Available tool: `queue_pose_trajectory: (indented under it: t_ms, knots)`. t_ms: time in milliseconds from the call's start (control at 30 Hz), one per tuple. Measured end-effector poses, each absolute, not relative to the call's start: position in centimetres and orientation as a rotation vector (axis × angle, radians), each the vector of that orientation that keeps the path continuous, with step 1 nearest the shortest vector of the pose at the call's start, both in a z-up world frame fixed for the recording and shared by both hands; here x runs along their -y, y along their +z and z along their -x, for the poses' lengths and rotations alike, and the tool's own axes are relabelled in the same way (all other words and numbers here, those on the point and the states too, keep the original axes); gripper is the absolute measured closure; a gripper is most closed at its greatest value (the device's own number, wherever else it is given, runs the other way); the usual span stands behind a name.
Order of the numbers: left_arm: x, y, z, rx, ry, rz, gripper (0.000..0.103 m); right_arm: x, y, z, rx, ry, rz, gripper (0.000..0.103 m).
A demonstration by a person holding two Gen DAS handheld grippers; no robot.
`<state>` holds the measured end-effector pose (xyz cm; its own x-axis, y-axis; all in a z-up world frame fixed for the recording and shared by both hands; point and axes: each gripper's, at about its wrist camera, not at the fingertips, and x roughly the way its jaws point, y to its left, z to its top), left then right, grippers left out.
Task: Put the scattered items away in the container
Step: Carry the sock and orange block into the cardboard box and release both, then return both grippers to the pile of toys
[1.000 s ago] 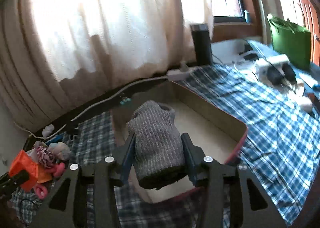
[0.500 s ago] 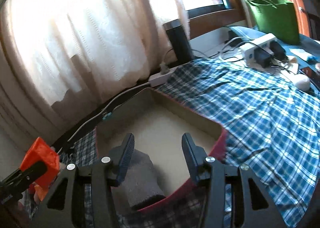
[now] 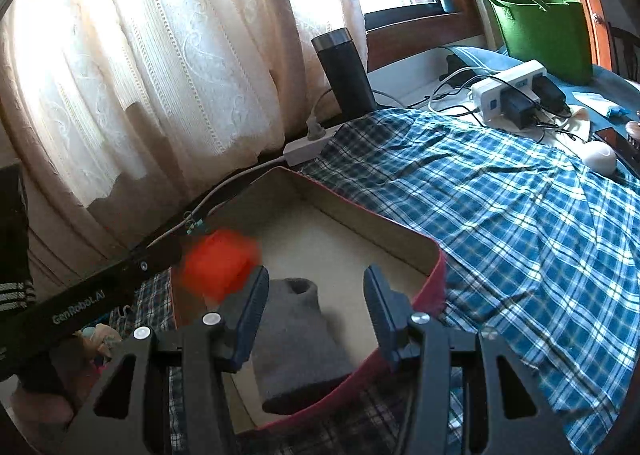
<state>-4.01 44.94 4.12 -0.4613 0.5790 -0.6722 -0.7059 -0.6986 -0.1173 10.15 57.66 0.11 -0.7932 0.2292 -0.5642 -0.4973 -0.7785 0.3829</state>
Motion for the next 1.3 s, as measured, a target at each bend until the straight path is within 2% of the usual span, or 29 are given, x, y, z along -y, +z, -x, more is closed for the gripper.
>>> queue_pose_trajectory:
  t_ms: [333,667,933,1000,1300]
  knots:
    - [-41.7,4.4,3.6,-0.178,2.193,0.972,0.029,-57.0,0.2,-10.1,-0.740,2.551,0.706,0.045]
    - [-38.4,5.2,1.4,-0.247,2.242,0.944,0.029,-54.9,1.2,-10.2,-0.707,2.607,0.696,0.035]
    - [-33.1,5.5,1.5,-0.208,2.314,0.963,0.028,-52.5,0.9,-9.5,-0.664,2.657,0.744,0.032]
    - [-31.7,5.3,1.6,-0.194,2.335,0.971,0.020,-51.7,0.7,-9.3,-0.656,2.670,0.768,0.032]
    - [-23.5,4.5,2.2,-0.093,2.447,1.014,0.020,-48.4,0.5,-8.2,-0.657,2.736,0.856,0.030]
